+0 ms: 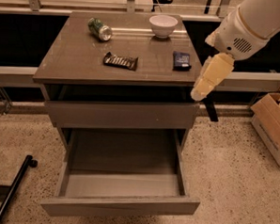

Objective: Place rxbar chocolate into middle drawer

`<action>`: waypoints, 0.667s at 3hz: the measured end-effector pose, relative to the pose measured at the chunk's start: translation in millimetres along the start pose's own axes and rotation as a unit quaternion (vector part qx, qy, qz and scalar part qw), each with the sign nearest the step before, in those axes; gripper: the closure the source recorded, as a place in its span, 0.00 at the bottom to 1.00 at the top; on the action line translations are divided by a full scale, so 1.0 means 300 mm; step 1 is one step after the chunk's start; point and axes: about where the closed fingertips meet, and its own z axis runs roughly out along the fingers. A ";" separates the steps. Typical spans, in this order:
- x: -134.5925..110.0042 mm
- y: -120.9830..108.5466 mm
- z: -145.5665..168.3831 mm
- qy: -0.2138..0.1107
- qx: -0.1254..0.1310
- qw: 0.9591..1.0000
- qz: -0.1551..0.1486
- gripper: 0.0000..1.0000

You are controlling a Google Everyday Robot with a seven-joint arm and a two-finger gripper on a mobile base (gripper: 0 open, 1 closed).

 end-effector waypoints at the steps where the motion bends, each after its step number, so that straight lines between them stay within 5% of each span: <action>1: -0.106 -0.023 0.158 -0.053 -0.019 0.998 0.026 0.00; 2: -0.219 -0.099 0.311 -0.101 -0.029 0.993 0.048 0.00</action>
Offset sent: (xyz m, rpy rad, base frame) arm 0.1306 0.1271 -0.0666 0.3697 0.0158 -0.0242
